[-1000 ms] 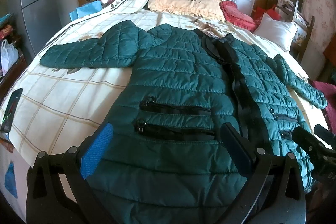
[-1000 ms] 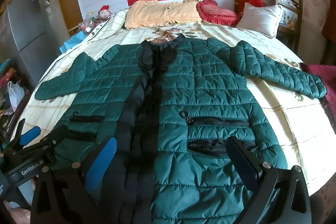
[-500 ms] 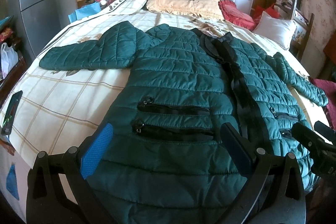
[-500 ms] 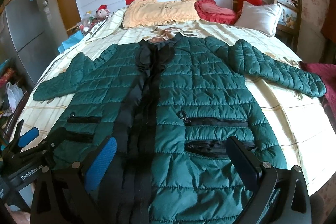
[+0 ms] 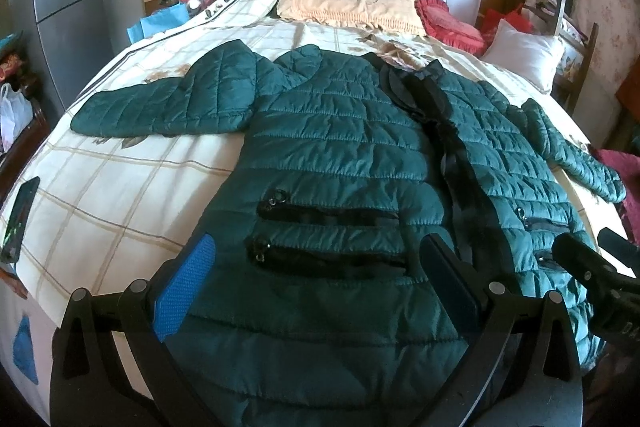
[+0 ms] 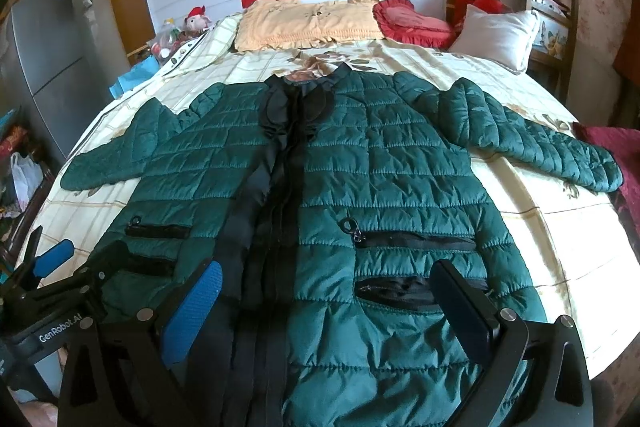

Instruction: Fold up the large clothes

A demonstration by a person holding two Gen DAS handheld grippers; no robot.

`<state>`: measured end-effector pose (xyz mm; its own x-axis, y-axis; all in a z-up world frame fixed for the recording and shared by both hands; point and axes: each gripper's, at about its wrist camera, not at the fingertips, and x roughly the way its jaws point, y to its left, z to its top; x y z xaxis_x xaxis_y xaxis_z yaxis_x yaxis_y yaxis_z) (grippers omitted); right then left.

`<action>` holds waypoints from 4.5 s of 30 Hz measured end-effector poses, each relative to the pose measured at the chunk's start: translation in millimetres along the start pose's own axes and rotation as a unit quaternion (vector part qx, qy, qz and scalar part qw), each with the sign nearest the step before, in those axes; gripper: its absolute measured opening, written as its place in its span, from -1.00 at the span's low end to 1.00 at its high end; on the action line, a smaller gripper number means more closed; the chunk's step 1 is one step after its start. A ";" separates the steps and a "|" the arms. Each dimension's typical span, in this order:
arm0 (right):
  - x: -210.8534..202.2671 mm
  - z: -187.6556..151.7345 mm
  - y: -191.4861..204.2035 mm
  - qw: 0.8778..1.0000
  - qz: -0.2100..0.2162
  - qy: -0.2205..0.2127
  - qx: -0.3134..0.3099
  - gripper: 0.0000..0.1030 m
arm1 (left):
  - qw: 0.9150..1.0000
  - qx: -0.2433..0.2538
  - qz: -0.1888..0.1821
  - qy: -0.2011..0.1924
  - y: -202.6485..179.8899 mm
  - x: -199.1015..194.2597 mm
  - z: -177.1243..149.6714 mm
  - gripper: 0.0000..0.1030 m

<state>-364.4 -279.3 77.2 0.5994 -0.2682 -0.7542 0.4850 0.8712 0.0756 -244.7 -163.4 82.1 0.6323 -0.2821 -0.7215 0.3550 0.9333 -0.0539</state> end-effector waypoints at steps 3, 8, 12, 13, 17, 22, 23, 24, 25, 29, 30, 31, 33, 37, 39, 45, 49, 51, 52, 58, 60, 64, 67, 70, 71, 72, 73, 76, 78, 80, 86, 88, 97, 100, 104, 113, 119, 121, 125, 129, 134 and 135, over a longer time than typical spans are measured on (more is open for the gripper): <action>1.3 1.7 2.0 1.000 0.000 0.000 -0.001 1.00 | 1.000 0.000 0.000 -0.002 -0.2 0.1 -1.0 0.99; 2.7 2.1 5.0 1.000 0.002 0.003 -0.003 1.00 | 1.000 0.000 0.001 -0.002 -0.8 0.8 -1.1 0.99; 2.9 1.3 6.5 1.000 0.003 0.003 -0.005 1.00 | 1.000 0.000 0.001 -0.002 -0.6 0.5 -1.2 0.99; 2.9 1.5 6.9 1.000 0.003 0.003 -0.005 1.00 | 1.000 0.000 0.001 -0.002 -0.6 0.5 -1.2 0.99; 3.0 0.8 7.1 1.000 0.004 0.004 -0.003 1.00 | 1.000 0.003 0.000 -0.003 -0.3 0.8 -1.2 0.99; 3.2 0.3 7.1 1.000 0.004 0.005 -0.003 1.00 | 1.000 0.000 -0.001 -0.003 -0.2 1.1 -1.7 0.99; 3.2 0.4 7.8 1.000 0.004 0.004 -0.003 1.00 | 1.000 0.000 0.000 -0.003 -0.3 1.3 -1.5 0.99; 3.4 0.5 7.7 1.000 0.003 0.004 -0.003 1.00 | 1.000 0.001 -0.001 -0.002 0.1 0.8 -1.6 0.99; 3.5 0.5 6.7 1.000 0.004 0.005 -0.003 1.00 | 1.000 0.000 0.000 -0.003 0.3 0.9 -1.5 0.99; 4.0 0.2 6.8 1.000 0.005 0.006 -0.001 1.00 | 1.000 0.001 -0.001 -0.002 0.2 1.2 -1.6 0.99; 4.5 0.5 6.3 1.000 0.005 0.006 -0.001 1.00 | 1.000 0.001 -0.001 -0.002 0.7 0.8 -1.6 0.99; 4.5 0.5 6.3 1.000 0.005 0.007 -0.001 1.00 | 1.000 0.001 -0.002 -0.002 0.7 1.0 -1.7 0.99; 4.6 0.4 6.7 1.000 0.006 0.007 -0.001 1.00 | 1.000 0.001 -0.001 -0.002 0.2 1.1 -2.7 0.99; 5.9 0.9 6.7 1.000 0.006 0.007 -0.002 1.00 | 1.000 0.002 0.000 -0.003 0.9 1.4 -2.9 0.99; 7.8 3.0 7.4 1.000 0.007 0.007 -0.003 1.00 | 1.000 0.002 0.000 -0.002 1.7 2.0 -2.9 0.99; 13.2 16.9 10.4 1.000 0.012 0.005 -0.007 1.00 | 1.000 0.000 0.005 -0.005 6.9 6.6 6.6 0.99; 17.6 31.8 11.1 1.000 0.015 0.000 -0.007 1.00 | 1.000 -0.004 0.011 -0.007 13.3 13.1 25.9 0.99; 20.4 42.1 10.8 1.000 0.022 -0.002 -0.003 1.00 | 1.000 -0.006 0.014 -0.009 15.4 15.8 34.1 0.99; 21.2 46.2 10.5 1.000 0.024 -0.004 -0.002 1.00 | 1.000 -0.006 0.016 -0.011 17.4 17.7 39.0 0.99; 29.7 85.3 10.0 0.999 0.026 -0.019 -0.004 1.00 | 0.999 -0.015 0.033 -0.020 32.2 27.6 69.3 0.99; 34.8 98.8 9.4 0.999 0.025 -0.023 -0.003 1.00 | 0.999 -0.018 0.041 -0.024 39.2 31.9 80.9 0.99; 47.8 121.9 10.2 0.999 0.029 -0.025 0.002 1.00 | 0.998 -0.020 0.058 -0.023 51.6 44.7 98.0 0.99; 60.3 135.1 11.1 0.999 0.030 -0.023 0.003 1.00 | 0.997 -0.025 0.068 -0.017 61.6 56.1 108.2 0.99; 74.8 148.1 12.5 0.999 0.032 -0.027 0.007 1.00 | 0.996 -0.036 0.075 -0.010 72.2 68.4 115.7 0.99; 82.9 153.4 13.2 0.999 0.033 -0.026 0.010 1.00 | 0.996 -0.039 0.076 -0.008 75.7 72.4 117.7 0.99; 88.4 155.3 12.7 0.999 0.033 -0.023 0.011 1.00 | 0.996 -0.042 0.077 -0.006 78.6 76.5 119.9 0.99; 95.5 158.3 13.8 0.999 0.034 -0.018 0.011 1.00 | 0.996 -0.043 0.079 -0.005 80.9 80.0 121.7 0.99; 115.9 162.5 15.7 0.999 0.032 -0.005 0.009 1.00 | 0.995 -0.046 0.088 0.001 87.9 92.7 126.8 0.99; 128.2 163.4 17.5 0.999 0.031 0.002 0.009 1.00 | 0.995 -0.049 0.092 0.005 92.1 99.9 130.4 0.99; 138.4 163.9 18.4 0.999 0.035 0.010 0.014 1.00 | 0.994 -0.053 0.095 0.009 96.4 107.7 133.3 0.99; 159.0 164.0 21.3 0.999 0.040 0.024 0.025 1.00 | 0.993 -0.061 0.099 0.016 106.8 122.4 138.4 0.99; 162.1 163.9 21.8 0.999 0.040 0.025 0.027 1.00 | 0.993 -0.060 0.101 0.017 108.1 126.3 139.6 0.99; 170.6 164.2 28.1 0.999 0.040 0.030 0.015 1.00 | 0.991 -0.064 0.116 0.022 127.6 137.9 142.4 0.99; 172.8 162.6 29.5 0.998 0.044 0.035 0.015 1.00 | 0.989 -0.069 0.128 0.022 139.4 140.1 143.1 0.99; 173.5 160.3 33.7 0.998 0.045 0.037 0.007 1.00 | 0.986 -0.086 0.142 0.024 162.0 145.6 144.3 0.99; 176.9 155.8 38.3 0.998 0.051 0.048 -0.003 1.00 | 0.965 -0.196 0.172 0.034 255.5 154.5 143.9 0.99; 178.7 154.0 35.3 0.997 0.051 0.054 0.003 1.00 | 0.940 -0.266 0.209 0.042 325.1 164.5 139.3 0.99; 178.5 153.2 34.3 0.997 0.054 0.058 0.004 1.00 | 0.932 -0.282 0.223 0.047 344.9 169.1 138.2 0.99; 176.7 153.2 36.5 0.997 0.053 0.059 -0.001 1.00 | 0.919 -0.319 0.226 0.051 375.1 178.9 133.1 0.97; 175.0 152.8 37.6 0.997 0.056 0.062 -0.002 1.00 | 0.913 -0.346 0.212 0.051 394.7 187.8 127.7 0.88; 174.9 152.2 39.3 0.996 0.055 0.065 -0.005 1.00 | 0.920 -0.330 0.209 0.026 396.8 195.0 136.0 0.50; 175.0 151.9 39.4 0.996 0.055 0.066 -0.005 1.00 | 0.925 -0.316 0.211 0.025 395.1 197.0 138.9 0.28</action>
<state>-143.7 -354.4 47.3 0.5591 -0.1160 -0.8209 0.4150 0.8963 0.1561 115.8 118.9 14.6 0.5849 0.1324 -0.8002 -0.3989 0.9060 -0.1417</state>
